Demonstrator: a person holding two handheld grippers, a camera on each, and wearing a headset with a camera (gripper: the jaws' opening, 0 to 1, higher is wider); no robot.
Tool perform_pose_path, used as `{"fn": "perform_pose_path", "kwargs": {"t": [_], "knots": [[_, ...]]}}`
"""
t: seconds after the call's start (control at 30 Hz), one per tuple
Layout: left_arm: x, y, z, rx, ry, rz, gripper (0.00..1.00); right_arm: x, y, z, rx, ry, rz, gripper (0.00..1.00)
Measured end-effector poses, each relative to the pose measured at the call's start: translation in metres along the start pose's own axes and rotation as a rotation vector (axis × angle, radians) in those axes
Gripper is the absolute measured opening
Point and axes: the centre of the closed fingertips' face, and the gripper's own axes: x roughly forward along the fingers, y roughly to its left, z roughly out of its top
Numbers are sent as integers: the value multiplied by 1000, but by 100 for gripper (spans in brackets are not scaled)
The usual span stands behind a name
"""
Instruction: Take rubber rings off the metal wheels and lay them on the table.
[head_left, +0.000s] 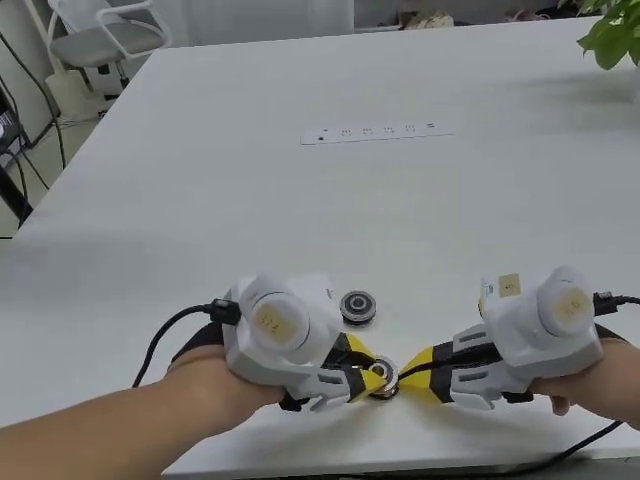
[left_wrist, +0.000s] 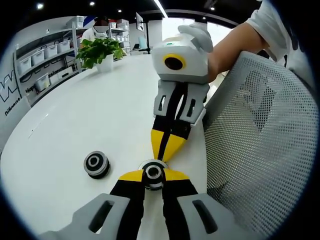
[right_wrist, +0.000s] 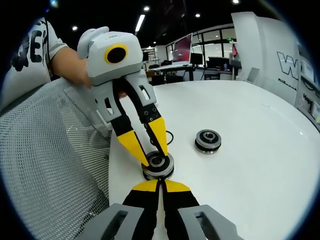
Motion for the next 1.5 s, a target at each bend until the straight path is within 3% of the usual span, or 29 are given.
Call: {"fn": "perform_pose_path", "kwargs": {"t": [0.6,1.5], "knots": [[0,0,0,2,1,3,7,-2,-2,-1,133,-17,-4,0],[1,1,1,3,3,9,7,-8,-11,13,327,-134,-13,0]]}}
